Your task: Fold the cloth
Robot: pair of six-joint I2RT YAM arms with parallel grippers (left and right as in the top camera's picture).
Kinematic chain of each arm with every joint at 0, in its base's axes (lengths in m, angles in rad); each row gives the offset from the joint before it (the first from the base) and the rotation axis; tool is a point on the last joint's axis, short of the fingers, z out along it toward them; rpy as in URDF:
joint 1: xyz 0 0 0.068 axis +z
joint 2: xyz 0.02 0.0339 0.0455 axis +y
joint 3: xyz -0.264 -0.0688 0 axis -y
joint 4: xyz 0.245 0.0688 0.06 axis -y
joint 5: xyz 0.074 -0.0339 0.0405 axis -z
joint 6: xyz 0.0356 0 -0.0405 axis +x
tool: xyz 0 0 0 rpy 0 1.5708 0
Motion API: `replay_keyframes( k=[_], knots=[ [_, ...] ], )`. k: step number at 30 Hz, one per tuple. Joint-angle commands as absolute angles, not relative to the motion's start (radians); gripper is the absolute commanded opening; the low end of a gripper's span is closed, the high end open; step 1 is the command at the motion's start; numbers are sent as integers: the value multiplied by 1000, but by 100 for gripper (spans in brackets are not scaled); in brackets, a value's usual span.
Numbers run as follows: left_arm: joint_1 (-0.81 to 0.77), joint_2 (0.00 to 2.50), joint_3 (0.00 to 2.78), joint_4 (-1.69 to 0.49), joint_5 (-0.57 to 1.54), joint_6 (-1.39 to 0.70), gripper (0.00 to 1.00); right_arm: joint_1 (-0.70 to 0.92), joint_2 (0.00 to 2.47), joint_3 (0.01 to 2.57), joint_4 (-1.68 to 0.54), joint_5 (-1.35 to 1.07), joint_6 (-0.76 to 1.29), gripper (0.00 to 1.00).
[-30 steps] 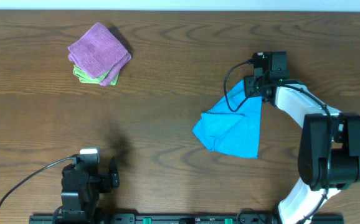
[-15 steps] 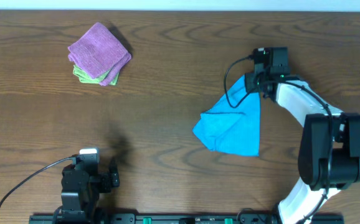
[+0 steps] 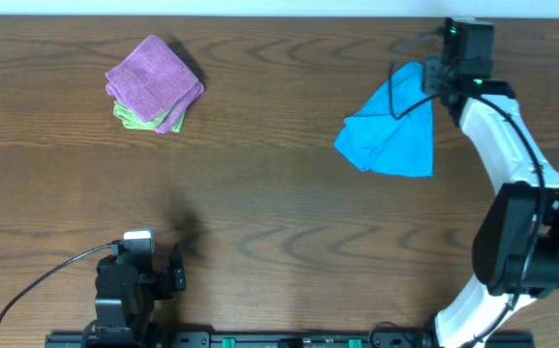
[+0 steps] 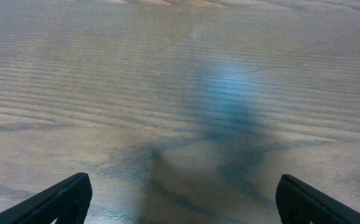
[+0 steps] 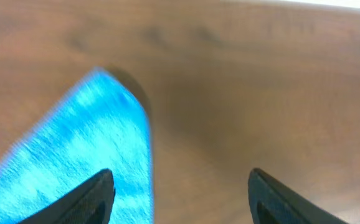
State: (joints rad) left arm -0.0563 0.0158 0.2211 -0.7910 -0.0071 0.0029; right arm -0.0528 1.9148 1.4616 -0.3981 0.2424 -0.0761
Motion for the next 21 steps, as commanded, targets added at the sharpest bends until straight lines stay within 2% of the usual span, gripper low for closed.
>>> replay_keyframes(
  k=[1, 7, 14, 21],
  knots=[
    [-59, 8, 216, -803, 2, -8, 95, -65, 1902, 1475, -502, 228, -30, 71],
    [-59, 8, 216, -762, 62, -86, 95, -90, 1902, 1474, -752, 1, 47, 82],
    [-59, 76, 249, -644, 187, -179, 95, -149, 1902, 1465, -841, -56, 127, 81],
    [-59, 375, 410, -646, 219, -188, 95, -202, 1903, 1384, -799, -151, 128, 75]
  ],
)
